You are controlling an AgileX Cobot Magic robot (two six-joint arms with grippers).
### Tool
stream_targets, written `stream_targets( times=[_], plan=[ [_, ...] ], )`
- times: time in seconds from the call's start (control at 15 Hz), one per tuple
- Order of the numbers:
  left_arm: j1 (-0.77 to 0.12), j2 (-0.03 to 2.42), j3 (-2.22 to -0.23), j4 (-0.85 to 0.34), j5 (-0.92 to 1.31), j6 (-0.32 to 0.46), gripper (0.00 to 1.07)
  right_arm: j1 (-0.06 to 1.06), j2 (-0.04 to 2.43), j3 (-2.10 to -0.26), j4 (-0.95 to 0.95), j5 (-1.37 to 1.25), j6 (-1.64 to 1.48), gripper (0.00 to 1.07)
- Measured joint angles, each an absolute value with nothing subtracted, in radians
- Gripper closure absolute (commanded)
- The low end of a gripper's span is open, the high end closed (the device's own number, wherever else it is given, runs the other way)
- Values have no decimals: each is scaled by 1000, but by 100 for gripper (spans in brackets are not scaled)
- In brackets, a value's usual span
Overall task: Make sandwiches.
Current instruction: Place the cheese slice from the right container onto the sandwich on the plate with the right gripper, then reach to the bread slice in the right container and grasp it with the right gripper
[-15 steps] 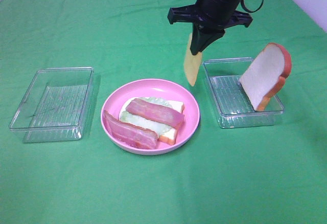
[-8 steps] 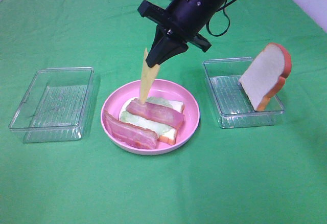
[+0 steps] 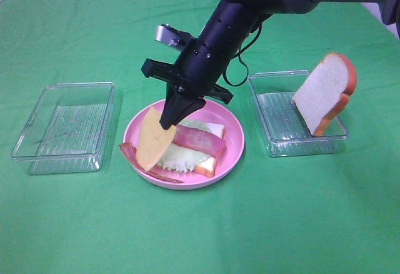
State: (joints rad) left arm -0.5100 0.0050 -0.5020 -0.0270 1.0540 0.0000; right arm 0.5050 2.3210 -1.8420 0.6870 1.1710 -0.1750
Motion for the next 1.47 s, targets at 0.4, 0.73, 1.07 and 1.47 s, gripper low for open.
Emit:
stream_targets(
  times=[0.4, 0.73, 1.07, 1.47],
  plan=[
    [-510, 5, -502, -27, 1054, 0, 24, 504, 2321, -1842, 444, 1121, 16, 67],
    [-510, 5, -502, -27, 1054, 0, 24, 504, 2276, -1842, 325, 1113, 31, 36],
    [-510, 5, -502, -27, 1054, 0, 24, 504, 2107, -1842, 38, 1131, 103, 36],
    [-510, 5, -502, -27, 1054, 0, 24, 406, 1963, -1842, -170, 1188, 184, 36]
  ],
)
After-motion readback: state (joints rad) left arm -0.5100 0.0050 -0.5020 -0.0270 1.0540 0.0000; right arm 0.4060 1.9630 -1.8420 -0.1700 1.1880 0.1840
